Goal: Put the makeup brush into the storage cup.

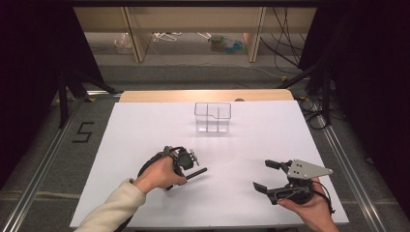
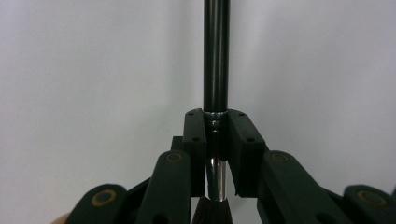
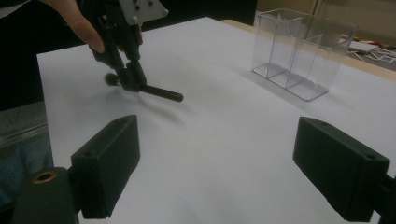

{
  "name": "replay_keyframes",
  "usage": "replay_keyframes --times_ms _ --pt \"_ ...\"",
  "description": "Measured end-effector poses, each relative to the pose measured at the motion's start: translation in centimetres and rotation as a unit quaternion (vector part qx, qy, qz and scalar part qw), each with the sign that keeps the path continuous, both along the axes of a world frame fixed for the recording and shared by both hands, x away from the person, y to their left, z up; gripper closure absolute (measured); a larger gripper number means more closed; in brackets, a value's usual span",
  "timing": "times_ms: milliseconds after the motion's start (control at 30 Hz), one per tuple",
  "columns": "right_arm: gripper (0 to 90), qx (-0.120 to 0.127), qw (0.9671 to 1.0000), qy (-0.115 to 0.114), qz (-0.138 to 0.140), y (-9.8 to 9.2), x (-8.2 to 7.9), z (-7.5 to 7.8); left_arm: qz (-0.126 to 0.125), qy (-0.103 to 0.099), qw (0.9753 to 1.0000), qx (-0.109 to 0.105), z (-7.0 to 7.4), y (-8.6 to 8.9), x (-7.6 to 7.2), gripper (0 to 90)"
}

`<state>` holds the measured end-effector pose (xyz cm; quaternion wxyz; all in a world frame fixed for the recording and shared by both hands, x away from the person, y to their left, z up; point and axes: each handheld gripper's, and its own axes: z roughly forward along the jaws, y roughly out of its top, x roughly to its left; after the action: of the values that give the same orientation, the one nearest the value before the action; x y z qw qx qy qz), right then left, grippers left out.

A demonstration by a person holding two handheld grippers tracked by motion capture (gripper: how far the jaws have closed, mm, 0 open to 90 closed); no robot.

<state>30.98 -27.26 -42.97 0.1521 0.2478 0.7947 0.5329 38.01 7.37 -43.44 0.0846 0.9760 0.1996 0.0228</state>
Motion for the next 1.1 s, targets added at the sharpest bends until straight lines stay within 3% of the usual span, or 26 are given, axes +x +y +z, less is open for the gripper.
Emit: replay_keyframes --times_ms 267,667,1100 --pt "15.7 -0.002 0.9995 0.010 0.031 1.0 0.4 -0.4 -0.045 -0.015 0.9987 -0.016 1.6 0.0 -1.8 78.0" --pt "15.8 -0.007 0.9971 0.017 0.073 2.7 0.8 -1.0 -0.101 -0.032 0.9939 -0.030 3.2 -1.1 -4.1 78.0" --pt "17.0 -0.022 0.9934 0.028 0.109 5.2 1.6 -1.6 -0.129 -0.036 0.9903 -0.037 3.9 -2.3 -5.3 78.0"
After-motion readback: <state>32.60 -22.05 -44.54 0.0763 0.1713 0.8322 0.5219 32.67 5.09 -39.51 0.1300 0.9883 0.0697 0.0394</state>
